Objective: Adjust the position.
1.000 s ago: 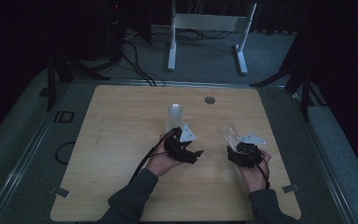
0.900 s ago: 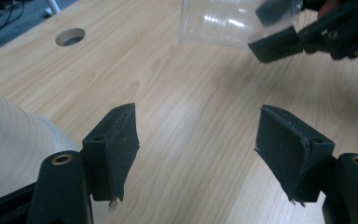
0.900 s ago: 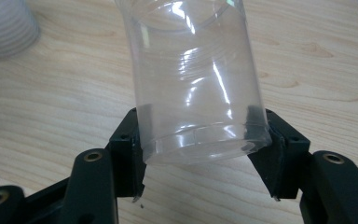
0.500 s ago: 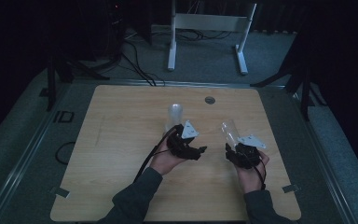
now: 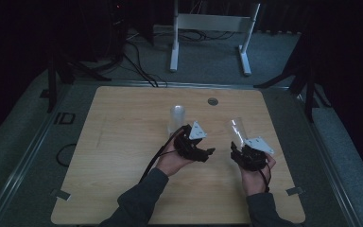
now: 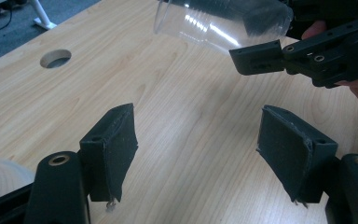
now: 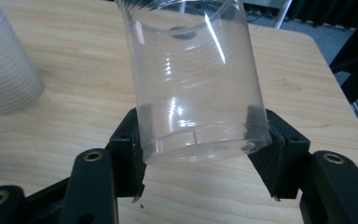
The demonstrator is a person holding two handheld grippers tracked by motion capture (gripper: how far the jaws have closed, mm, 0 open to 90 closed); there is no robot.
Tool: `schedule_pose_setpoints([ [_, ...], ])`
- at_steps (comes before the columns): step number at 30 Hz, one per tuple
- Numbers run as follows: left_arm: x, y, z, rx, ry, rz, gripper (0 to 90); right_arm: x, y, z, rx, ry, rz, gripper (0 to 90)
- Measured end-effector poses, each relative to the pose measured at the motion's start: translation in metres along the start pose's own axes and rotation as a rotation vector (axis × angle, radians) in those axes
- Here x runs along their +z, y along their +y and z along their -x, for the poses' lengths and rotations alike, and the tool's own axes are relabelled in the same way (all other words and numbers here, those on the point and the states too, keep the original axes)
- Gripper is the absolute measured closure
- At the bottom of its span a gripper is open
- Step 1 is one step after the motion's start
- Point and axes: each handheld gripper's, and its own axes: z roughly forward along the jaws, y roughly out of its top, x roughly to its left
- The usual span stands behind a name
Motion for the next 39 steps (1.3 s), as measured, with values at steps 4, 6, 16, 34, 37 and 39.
schedule_pose_setpoints([
  [4,0.001,0.005,0.000,-0.015,-0.008,0.011,28.0,-0.003,0.001,0.001,0.008,-0.007,0.027,42.0],
  [6,0.002,0.006,0.000,-0.022,-0.020,0.013,28.0,-0.005,0.002,0.001,0.014,-0.012,0.038,42.1],
  [16,0.001,0.015,-0.002,-0.063,-0.049,0.034,28.0,-0.014,0.007,0.001,0.019,-0.031,0.104,42.1],
  [34,0.003,0.031,-0.010,-0.155,-0.102,0.069,26.7,-0.024,0.009,-0.001,0.016,-0.052,0.194,42.1],
  [37,0.004,0.034,-0.012,-0.167,-0.097,0.068,24.7,-0.025,0.008,-0.002,0.014,-0.058,0.208,42.1],
  [39,0.005,0.035,-0.013,-0.174,-0.101,0.068,24.6,-0.025,0.008,-0.002,0.016,-0.060,0.218,42.2],
])
